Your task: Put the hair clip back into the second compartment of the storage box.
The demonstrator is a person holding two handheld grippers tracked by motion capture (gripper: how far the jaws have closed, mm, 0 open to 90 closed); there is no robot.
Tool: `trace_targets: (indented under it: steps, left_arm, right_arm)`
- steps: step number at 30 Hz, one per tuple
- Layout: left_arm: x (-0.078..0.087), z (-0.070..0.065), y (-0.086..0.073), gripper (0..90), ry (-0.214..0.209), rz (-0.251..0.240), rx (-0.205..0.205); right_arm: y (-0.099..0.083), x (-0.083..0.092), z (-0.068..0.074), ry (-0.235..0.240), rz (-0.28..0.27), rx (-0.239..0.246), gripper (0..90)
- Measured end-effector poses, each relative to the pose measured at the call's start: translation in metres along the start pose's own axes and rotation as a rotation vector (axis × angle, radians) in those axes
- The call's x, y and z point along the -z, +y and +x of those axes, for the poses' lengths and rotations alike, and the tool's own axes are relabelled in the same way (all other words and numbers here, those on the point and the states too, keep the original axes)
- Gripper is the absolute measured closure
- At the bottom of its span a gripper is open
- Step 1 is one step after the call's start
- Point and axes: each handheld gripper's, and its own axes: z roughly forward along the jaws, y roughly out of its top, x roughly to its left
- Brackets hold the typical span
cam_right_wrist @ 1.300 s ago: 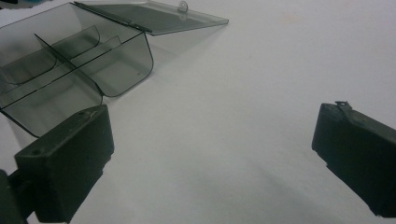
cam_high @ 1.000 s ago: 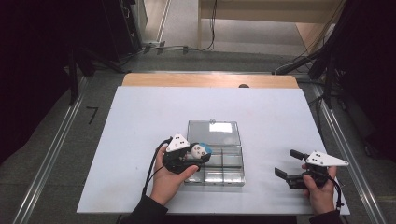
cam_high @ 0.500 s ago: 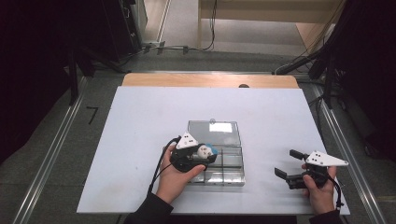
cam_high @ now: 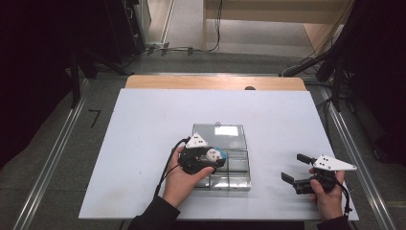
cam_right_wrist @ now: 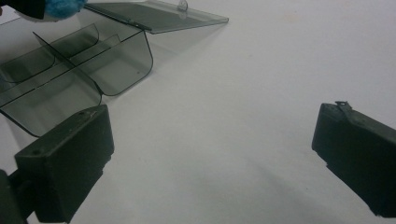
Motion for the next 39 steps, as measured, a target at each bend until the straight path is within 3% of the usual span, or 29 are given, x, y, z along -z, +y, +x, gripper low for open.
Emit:
trace_targets:
  steps: [4, 8, 11, 14, 19, 23, 31, 39]
  left_arm:
    - [-0.002, 0.002, 0.002, 22.5, -0.016, 0.028, 0.004]
    - [0.001, 0.003, 0.001, 9.7, -0.014, -0.002, 0.003]
    - [0.004, 0.003, 0.0, 10.3, -0.009, -0.017, -0.008]
    - [0.01, 0.004, -0.002, 28.0, -0.006, -0.029, -0.024]
    - [0.013, 0.009, -0.006, 61.9, -0.02, -0.017, -0.014]
    - [0.01, 0.01, -0.008, 76.4, -0.009, -0.006, -0.029]
    - [0.006, 0.011, -0.011, 88.6, -0.012, 0.025, -0.048]
    - [0.005, 0.013, -0.013, 89.5, -0.022, 0.041, -0.035]
  right_arm:
    - [0.0, 0.0, 0.0, 0.0, 0.002, -0.001, 0.0]
    - [0.0, -0.001, 0.0, -0.001, 0.0, 0.004, 0.0]
    - [0.0, -0.001, 0.0, -0.002, 0.0, 0.003, 0.0]
    - [0.0, -0.001, 0.0, -0.002, 0.0, 0.004, 0.0]
    - [0.0, -0.001, 0.0, -0.001, 0.002, 0.006, 0.0]
    - [0.0, -0.001, 0.001, -0.004, 0.002, 0.008, 0.0]
    - [0.0, -0.002, 0.001, -0.006, 0.003, 0.008, 0.0]
    - [0.0, -0.002, 0.001, -0.007, 0.009, 0.013, 0.0]
